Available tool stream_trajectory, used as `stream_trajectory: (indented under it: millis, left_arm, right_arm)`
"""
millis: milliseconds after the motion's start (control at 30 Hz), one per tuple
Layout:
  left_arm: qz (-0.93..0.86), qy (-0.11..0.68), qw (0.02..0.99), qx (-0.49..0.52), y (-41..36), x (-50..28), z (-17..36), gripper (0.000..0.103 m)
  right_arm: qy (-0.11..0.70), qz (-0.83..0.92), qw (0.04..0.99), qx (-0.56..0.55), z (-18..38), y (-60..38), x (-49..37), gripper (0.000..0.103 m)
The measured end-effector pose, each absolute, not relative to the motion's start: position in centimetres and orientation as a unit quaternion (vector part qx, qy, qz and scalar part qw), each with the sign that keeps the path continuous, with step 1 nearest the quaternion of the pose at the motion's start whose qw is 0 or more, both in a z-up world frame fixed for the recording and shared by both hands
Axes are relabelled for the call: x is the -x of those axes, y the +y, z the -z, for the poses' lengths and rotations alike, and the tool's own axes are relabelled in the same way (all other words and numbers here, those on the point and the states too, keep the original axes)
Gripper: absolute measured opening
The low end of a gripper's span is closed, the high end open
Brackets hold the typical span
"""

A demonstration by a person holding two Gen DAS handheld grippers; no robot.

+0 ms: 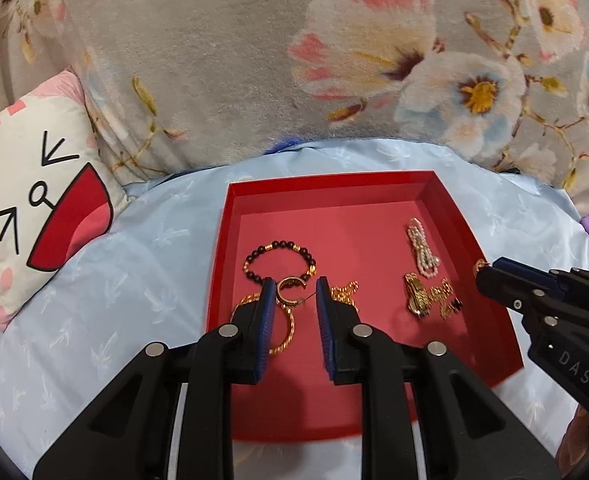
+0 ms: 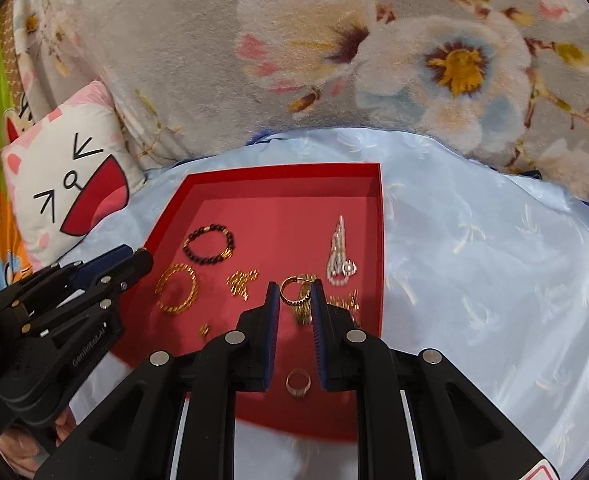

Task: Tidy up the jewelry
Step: 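Carry both earrings into the red box and open both tools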

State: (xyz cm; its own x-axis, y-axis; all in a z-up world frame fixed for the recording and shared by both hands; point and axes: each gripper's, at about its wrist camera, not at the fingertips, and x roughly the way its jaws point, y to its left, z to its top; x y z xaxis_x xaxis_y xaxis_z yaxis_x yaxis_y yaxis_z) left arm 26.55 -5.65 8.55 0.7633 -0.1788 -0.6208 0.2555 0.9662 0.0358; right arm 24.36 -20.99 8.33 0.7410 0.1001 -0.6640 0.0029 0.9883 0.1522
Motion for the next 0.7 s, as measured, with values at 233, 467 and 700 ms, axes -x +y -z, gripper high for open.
stream_trajectory:
  millis: [233,467,700]
  left_arm:
    - [0.111,0.341,0.931,-0.067,-6.8,-29.6,-6.3,0.02]
    - [0.106,0.354,0.927,-0.069,-7.4,-31.5,-4.5,0.02]
    - [0.105,0.36,0.924,-0.067,-8.0,-32.3,-3.7,0.02]
  right_arm:
    - [0.378,-0.018,0.923,-0.067,-6.1,-20.9,-28.8,0.014]
    - [0.386,-0.015,0.92,-0.062,-5.2,-20.6,-30.8,0.014]
    - [0.389,-0.01,0.919,-0.054,-4.7,-20.4,-31.6,0.014]
